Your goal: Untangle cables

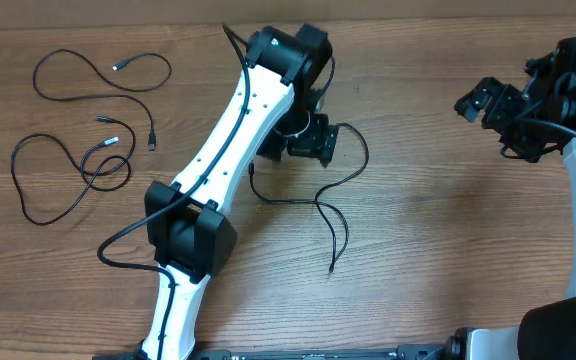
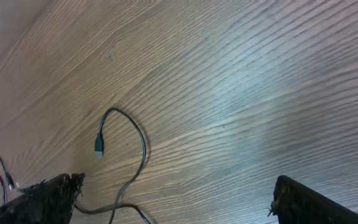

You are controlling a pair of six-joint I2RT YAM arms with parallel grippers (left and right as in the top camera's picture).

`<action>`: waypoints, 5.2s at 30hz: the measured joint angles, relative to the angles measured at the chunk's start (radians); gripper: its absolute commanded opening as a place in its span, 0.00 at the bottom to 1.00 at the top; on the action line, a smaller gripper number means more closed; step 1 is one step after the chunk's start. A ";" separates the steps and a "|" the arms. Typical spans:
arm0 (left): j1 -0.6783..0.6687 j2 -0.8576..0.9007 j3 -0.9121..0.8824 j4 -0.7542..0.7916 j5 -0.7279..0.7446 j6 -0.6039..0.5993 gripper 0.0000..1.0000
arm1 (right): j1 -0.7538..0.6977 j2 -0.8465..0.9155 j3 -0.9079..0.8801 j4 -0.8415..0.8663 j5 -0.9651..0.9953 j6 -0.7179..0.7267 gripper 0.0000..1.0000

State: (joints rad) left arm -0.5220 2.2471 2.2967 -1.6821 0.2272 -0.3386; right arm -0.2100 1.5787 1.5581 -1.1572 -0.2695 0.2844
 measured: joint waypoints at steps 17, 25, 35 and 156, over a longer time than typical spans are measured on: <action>-0.098 0.002 -0.348 0.350 0.045 -0.278 0.77 | 0.001 0.001 0.000 0.000 0.000 0.000 1.00; -0.097 0.002 -0.450 0.409 0.053 -0.344 0.75 | 0.001 0.001 0.000 -0.011 0.000 0.000 1.00; -0.097 0.002 -0.480 0.445 0.121 -0.365 0.55 | 0.001 0.001 0.000 -0.009 0.000 0.000 1.00; 1.060 -0.534 0.438 -0.009 0.051 -0.156 0.04 | 0.001 0.001 0.000 0.000 0.000 0.000 1.00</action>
State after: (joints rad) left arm 0.5377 1.7130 2.7342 -1.6909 0.2779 -0.4942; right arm -0.2092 1.5795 1.5581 -1.1568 -0.2699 0.2844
